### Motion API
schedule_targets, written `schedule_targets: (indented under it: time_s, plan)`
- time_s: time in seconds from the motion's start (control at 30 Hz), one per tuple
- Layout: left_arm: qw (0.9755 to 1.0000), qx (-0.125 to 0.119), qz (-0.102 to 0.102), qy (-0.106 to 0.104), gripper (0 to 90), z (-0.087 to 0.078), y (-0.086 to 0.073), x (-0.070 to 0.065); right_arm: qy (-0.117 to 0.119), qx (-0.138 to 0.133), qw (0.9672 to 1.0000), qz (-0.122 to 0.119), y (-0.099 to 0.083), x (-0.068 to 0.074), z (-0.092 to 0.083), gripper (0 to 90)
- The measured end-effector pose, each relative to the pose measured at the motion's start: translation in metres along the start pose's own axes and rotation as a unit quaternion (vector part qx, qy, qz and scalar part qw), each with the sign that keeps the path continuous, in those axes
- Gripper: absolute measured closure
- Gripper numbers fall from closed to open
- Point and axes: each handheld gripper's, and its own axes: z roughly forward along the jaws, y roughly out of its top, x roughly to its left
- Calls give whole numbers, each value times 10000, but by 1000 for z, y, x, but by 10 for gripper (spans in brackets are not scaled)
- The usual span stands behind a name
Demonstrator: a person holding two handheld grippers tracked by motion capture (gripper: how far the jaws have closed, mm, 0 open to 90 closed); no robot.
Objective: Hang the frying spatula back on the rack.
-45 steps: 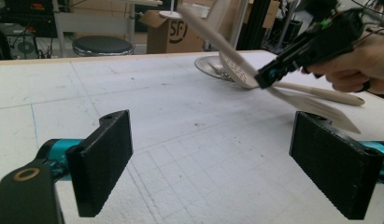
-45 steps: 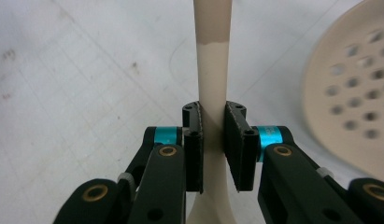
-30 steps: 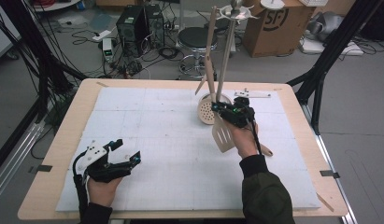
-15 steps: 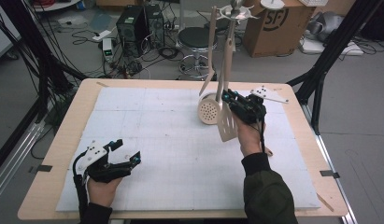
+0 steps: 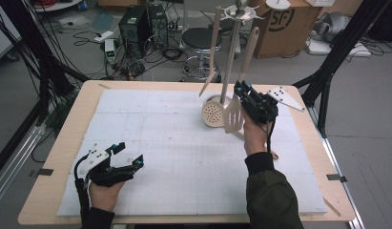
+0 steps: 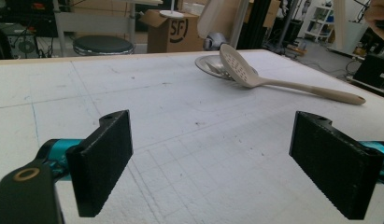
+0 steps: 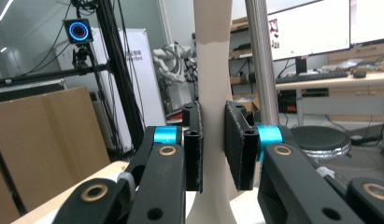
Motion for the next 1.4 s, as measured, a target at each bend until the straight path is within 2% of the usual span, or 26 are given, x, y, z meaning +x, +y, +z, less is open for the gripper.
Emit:
schedule_targets:
  time_s: [0.23,0.4,0.53,0.8,0.9,0.97,1.1,1.3,1.37,1.4]
  plan:
    - [10000,-5,-8,13,139,0,0,0,9,74,10000,-38,6,1,11,788]
    - [10000,-12,-20,7,139,0,0,1,-15,230,9997,-59,6,2,19,787]
    - [10000,-12,-4,3,139,0,0,1,-130,329,9994,-39,2,1,24,788]
    - [10000,-10,-1,-1,139,0,0,1,-169,322,9992,-139,0,-3,28,788]
    - [10000,5,12,7,139,0,0,1,-170,395,9989,-163,2,-3,33,788]
    - [10000,20,5,10,139,1,0,1,-151,389,9991,-103,6,-2,37,788]
    - [10000,1,-4,11,139,0,0,2,-251,551,9981,-129,3,-4,44,787]
    - [10000,-18,-10,8,139,-1,0,2,-383,562,9975,-189,-1,-3,47,781]
    - [10000,-21,-22,0,139,-1,0,2,-416,535,9976,-147,-1,-5,47,747]
    - [10000,-19,-12,6,139,-1,0,2,-403,502,9979,-81,-1,-7,47,642]
